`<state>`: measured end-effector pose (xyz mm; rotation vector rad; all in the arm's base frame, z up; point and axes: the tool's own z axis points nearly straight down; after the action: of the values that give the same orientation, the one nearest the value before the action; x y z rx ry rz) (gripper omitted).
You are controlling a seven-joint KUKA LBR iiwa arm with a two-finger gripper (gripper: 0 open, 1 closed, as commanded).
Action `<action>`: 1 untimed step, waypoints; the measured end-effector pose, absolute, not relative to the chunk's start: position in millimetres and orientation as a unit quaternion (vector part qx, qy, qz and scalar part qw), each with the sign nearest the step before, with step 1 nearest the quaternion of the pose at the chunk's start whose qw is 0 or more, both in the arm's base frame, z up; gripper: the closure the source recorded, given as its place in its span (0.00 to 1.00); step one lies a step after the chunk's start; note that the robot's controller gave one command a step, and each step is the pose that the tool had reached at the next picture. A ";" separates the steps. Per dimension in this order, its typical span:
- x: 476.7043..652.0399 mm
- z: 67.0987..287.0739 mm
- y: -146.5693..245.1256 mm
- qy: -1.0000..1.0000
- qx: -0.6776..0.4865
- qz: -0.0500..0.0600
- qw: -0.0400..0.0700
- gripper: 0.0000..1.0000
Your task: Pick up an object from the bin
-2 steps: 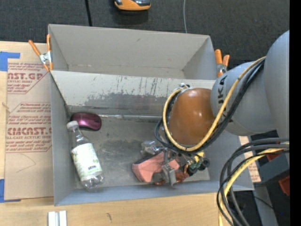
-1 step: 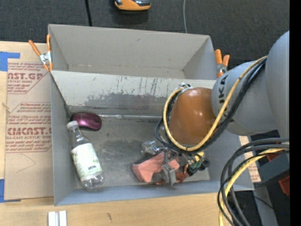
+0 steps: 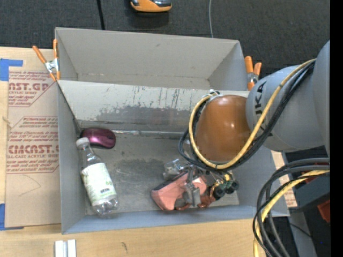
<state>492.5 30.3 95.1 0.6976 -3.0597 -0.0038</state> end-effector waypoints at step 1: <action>493.4 116.0 30.5 -0.975 0.223 -0.001 0.000 1.00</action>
Offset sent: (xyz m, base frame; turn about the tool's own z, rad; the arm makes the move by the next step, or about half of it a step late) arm -0.0001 0.0001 0.0013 0.0000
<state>493.4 30.5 116.0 0.6998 -3.0624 -0.0023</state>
